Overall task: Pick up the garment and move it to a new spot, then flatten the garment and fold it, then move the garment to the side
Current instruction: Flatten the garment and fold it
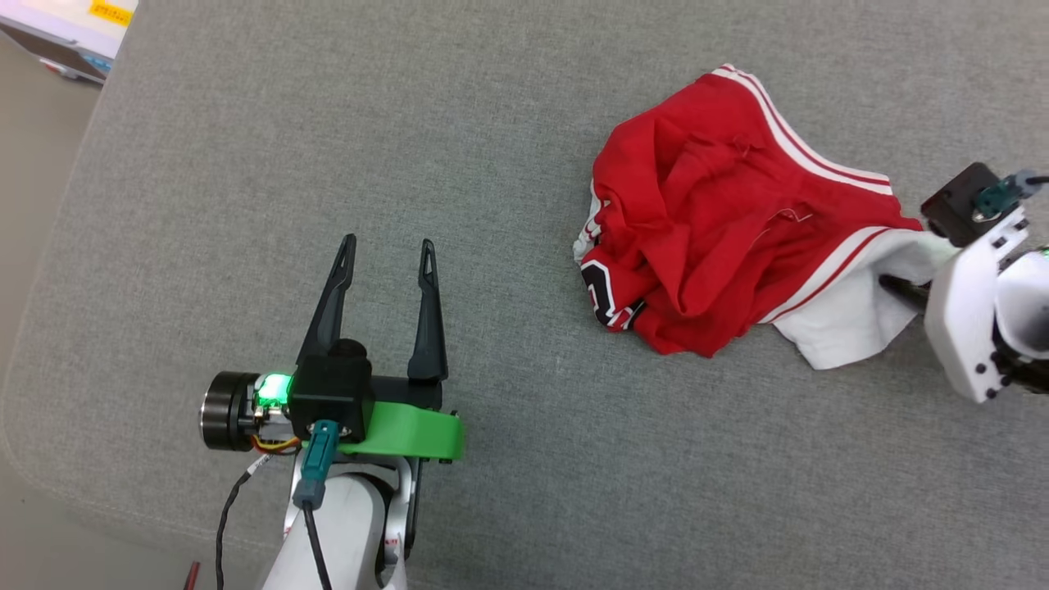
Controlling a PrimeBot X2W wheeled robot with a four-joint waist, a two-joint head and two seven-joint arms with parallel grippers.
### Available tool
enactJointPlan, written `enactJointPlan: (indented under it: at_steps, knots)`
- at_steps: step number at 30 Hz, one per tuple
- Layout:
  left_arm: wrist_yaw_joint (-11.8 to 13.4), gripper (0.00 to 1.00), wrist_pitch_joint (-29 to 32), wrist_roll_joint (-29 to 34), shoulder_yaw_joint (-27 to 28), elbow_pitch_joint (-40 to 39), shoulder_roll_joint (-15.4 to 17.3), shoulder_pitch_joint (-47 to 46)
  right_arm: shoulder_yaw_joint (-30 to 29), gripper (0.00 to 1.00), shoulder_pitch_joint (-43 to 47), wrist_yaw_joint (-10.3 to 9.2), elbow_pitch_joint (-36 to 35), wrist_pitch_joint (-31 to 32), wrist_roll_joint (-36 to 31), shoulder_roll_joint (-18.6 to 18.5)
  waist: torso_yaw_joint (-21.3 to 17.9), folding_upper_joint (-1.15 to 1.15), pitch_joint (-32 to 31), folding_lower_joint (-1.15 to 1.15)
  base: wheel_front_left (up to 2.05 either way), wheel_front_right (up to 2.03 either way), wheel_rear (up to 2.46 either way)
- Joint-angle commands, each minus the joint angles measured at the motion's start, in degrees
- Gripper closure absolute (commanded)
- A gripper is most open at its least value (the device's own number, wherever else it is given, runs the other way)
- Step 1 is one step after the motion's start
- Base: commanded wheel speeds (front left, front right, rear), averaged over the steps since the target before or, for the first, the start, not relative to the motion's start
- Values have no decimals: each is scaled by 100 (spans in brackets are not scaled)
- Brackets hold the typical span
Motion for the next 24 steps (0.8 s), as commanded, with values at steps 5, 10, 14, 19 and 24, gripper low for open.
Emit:
enactJointPlan:
  at_steps: [5,10,14,19,24]
  knots:
    - [-49,0,-33,53,87,83,4,146,74,100,177,3,53,-720,207,95,-241,0,-519,0,0,0,0]
    - [-79,0,-33,49,199,135,80,423,-180,100,573,3,-201,-1163,447,-292,-436,0,-994,0,0,0,0]
    - [-95,0,-33,54,274,130,125,646,-437,100,1176,3,-286,-1254,674,-732,-585,0,-1265,0,0,0,0]
    - [-126,0,-33,70,330,107,156,806,-871,100,2054,3,-116,-1387,1079,-1094,-704,0,-1427,0,0,0,0]
    - [-155,0,-33,87,370,116,168,889,-1156,100,3069,3,422,-1353,1408,-1156,-760,0,-1490,0,0,0,0]
